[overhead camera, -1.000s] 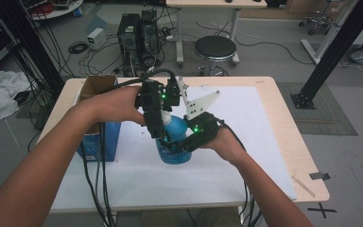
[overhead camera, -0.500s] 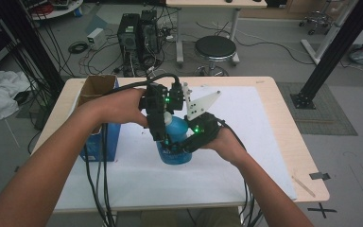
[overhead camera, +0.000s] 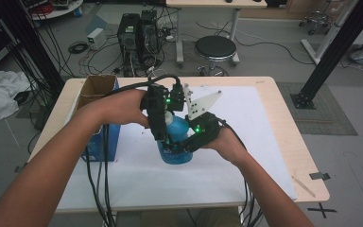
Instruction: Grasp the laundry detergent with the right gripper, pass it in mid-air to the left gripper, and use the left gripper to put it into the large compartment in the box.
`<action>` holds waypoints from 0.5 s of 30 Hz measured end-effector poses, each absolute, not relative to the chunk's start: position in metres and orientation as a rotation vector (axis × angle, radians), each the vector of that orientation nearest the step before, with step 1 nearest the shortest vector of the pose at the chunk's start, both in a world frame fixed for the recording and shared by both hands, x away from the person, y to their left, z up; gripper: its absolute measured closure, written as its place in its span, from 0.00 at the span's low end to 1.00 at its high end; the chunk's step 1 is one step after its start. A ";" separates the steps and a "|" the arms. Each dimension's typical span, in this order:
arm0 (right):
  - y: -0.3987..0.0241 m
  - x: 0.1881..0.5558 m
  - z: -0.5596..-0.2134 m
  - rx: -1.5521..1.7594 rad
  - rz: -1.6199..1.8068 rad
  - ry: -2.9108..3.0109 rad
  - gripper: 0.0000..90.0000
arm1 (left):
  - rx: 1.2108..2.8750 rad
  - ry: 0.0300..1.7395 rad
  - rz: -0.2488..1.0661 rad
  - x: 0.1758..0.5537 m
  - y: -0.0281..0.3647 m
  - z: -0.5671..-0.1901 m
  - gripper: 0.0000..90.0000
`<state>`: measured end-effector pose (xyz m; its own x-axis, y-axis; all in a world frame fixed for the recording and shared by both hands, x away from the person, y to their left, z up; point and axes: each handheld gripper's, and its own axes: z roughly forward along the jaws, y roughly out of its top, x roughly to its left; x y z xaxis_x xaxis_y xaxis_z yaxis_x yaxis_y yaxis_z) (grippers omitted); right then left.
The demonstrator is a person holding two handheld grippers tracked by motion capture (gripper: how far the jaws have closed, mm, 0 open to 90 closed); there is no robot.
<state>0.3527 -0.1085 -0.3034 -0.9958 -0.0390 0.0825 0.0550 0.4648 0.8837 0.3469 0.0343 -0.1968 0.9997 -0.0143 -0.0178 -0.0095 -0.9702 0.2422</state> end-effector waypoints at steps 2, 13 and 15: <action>-0.108 0.352 -0.303 -0.015 -1.579 -2.609 0.49 | 2.899 -0.020 -0.024 0.347 0.034 -0.197 0.18; -0.107 0.352 -0.304 -0.014 -1.572 -2.611 0.49 | 2.897 -0.055 -0.021 0.345 0.034 -0.196 0.26; -0.107 0.351 -0.304 -0.015 -1.571 -2.610 0.49 | 2.896 -0.061 -0.021 0.345 0.034 -0.195 0.28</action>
